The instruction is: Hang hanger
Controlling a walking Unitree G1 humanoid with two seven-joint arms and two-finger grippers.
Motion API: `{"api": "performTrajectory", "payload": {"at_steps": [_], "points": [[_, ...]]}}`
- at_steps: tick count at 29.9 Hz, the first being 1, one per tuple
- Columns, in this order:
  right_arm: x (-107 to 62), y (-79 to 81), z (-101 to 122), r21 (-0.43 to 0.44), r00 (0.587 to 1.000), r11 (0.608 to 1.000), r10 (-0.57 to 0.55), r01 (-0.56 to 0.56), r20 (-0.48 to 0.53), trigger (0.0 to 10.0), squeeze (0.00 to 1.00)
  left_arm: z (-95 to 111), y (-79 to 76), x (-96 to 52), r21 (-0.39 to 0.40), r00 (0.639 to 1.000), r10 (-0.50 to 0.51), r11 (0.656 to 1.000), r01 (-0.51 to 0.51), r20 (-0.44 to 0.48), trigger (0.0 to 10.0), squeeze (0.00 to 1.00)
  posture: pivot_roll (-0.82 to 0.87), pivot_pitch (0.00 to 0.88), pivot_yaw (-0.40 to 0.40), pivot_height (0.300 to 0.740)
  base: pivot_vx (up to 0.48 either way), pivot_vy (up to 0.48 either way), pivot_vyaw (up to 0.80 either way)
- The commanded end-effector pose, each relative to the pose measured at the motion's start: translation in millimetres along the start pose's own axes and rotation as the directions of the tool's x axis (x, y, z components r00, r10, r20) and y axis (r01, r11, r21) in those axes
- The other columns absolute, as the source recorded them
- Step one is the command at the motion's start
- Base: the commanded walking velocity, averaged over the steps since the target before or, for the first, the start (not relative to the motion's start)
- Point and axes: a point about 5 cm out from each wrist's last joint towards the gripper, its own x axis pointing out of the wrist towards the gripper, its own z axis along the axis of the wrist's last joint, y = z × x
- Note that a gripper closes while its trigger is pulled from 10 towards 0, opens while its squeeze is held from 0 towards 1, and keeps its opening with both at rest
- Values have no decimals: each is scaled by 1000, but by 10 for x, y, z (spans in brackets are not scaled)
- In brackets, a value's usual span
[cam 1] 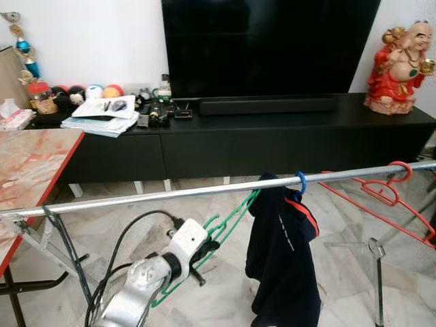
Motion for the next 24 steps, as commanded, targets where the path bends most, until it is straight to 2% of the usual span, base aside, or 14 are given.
{"api": "performTrajectory", "payload": {"at_steps": [1, 3, 6, 10, 15, 20, 24], "points": [[2, 27, -15, -1, 1000, 1000, 5, -5, -5, 10000, 0, -18, 11, 41, 13, 1000, 8, 1000, -7, -19, 10000, 0, 155, 0, 14, 740, 0, 0, 0], [2, 32, -19, 1, 1000, 1000, 6, -6, -5, 10000, 0, 4, 39, 115, 22, 999, 40, 999, -39, -29, 10000, 0, 151, 0, 17, 740, 0, 0, 0], [2, 42, -22, 5, 1000, 1000, 6, -6, -4, 10000, 0, 76, 120, 199, -18, 994, 107, 994, -107, -15, 10000, 0, 143, 0, 23, 740, 0, 0, 0], [3, 49, -23, 11, 1000, 1000, 5, -5, -2, 10000, 0, 161, 260, 250, -60, 978, 209, 976, -209, 3, 10000, 0, 142, 0, 26, 740, 0, 0, 0], [3, 54, -20, 10, 1000, 1000, 7, -7, -1, 10000, 0, 198, 350, 258, -65, 965, 263, 963, -262, 10, 10000, 0, 141, 0, 27, 740, 0, 0, 0], [4, 57, -14, 12, 1000, 1000, 7, -7, 0, 10000, 0, 137, 460, 272, -92, 940, 338, 936, -341, -51, 10000, 0, 141, 0, 28, 740, 0, 0, 0], [5, 60, -7, 10, 1000, 1000, 9, -9, 1, 10000, 0, 59, 523, 269, -147, 914, 387, 903, -403, -124, 10000, 0, 143, 0, 28, 740, 0, 0, 0]]}}
